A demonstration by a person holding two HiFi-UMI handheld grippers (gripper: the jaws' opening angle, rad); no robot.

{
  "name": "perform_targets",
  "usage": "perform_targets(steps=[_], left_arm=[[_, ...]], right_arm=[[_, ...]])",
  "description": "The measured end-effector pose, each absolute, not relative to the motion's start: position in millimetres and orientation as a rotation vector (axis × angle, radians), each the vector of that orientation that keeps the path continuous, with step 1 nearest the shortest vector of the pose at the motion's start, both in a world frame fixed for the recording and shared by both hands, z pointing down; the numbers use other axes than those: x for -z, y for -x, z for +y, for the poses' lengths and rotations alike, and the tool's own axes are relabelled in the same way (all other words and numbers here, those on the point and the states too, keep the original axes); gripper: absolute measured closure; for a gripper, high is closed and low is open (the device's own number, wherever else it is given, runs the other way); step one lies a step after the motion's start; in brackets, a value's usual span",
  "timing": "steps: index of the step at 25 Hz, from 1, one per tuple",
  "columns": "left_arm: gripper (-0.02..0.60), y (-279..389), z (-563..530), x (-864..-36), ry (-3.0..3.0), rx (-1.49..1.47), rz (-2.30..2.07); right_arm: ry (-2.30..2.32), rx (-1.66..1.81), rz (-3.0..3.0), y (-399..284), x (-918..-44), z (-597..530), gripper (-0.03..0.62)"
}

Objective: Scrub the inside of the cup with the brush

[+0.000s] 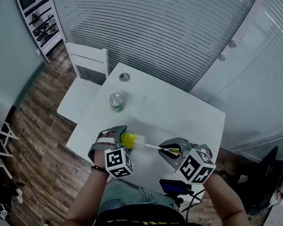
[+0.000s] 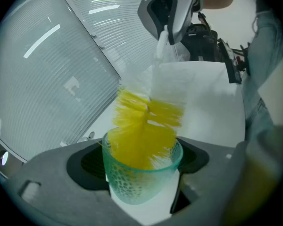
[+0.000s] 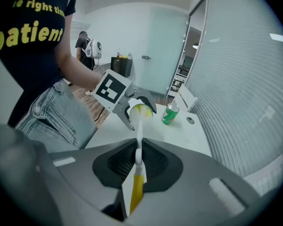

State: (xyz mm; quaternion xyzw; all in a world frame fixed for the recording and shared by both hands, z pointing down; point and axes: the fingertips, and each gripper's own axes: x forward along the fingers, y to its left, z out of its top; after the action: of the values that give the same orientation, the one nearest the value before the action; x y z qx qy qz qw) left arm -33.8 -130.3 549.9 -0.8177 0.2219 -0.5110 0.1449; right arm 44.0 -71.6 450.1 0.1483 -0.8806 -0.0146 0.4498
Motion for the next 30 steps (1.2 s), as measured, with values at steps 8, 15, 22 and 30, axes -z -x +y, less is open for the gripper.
perform_targets(steps=[8,15,22,30], left_arm=[[0.164,33,-131,-542,2.347,1.451,0.644],[0.164,33,-132,-542,2.340,1.458,0.638],[0.164,32,-132,-547,2.334,1.474,0.624],[0.164,32,-133,-547,2.336,1.473,0.625]], right_arm=[[-0.417,-0.067,-2.192,-59,-459,-83,0.559],[-0.383,-0.108,-2.192,-55,-472,-68,0.559],[-0.361,-0.075,-2.206,-48,-464,-62,0.559],[-0.441,-0.104,-2.243,-59,-449,-79,0.559]])
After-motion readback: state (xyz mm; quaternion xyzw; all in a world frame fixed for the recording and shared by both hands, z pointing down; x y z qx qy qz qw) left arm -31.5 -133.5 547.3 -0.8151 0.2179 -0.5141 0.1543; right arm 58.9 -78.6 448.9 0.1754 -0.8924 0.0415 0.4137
